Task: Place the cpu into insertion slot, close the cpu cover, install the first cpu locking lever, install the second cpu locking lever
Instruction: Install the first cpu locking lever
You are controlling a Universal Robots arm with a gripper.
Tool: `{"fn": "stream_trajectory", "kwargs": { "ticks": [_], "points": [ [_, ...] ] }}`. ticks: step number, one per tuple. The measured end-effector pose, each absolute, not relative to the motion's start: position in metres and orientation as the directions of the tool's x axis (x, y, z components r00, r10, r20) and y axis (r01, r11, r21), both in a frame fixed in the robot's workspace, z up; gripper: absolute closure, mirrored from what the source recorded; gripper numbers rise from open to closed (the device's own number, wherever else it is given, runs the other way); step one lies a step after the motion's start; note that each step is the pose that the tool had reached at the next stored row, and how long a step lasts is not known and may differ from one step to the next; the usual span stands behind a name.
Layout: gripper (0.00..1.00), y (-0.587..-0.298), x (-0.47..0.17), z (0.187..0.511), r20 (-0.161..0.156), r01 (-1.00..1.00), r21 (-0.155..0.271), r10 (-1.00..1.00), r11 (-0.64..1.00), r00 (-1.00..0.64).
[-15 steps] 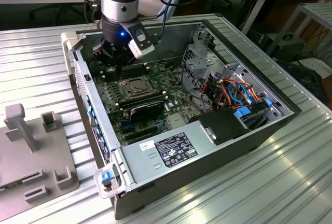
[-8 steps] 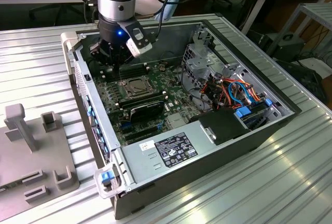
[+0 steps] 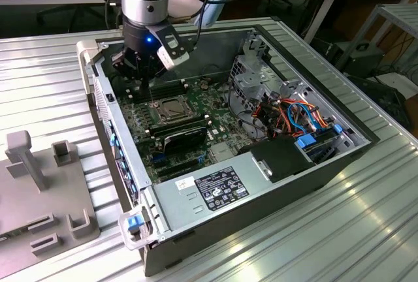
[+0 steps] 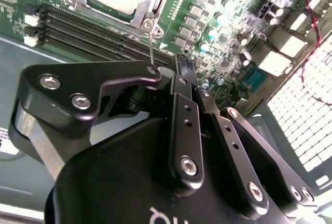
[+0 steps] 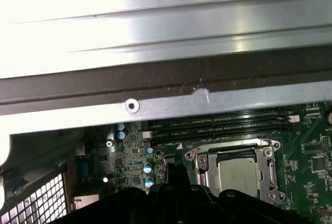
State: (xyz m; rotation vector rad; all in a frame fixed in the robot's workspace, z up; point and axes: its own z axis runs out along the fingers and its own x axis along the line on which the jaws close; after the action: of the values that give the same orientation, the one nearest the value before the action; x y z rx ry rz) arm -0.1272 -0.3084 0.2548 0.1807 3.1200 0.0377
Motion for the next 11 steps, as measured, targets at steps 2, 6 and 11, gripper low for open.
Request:
{"fn": "stream_trajectory", "kwargs": {
  "ticks": [2,6,11],
  "points": [
    [0.89,-0.307,-0.127,0.255,-0.015,0.115,0.025,0.115,0.993,-0.993],
    [0.89,-0.305,-0.12,0.254,-0.015,0.11,0.026,0.11,0.994,-0.994],
    [0.89,-0.304,-0.107,0.254,-0.015,0.101,0.026,0.101,0.995,-0.995]
  ]
}}
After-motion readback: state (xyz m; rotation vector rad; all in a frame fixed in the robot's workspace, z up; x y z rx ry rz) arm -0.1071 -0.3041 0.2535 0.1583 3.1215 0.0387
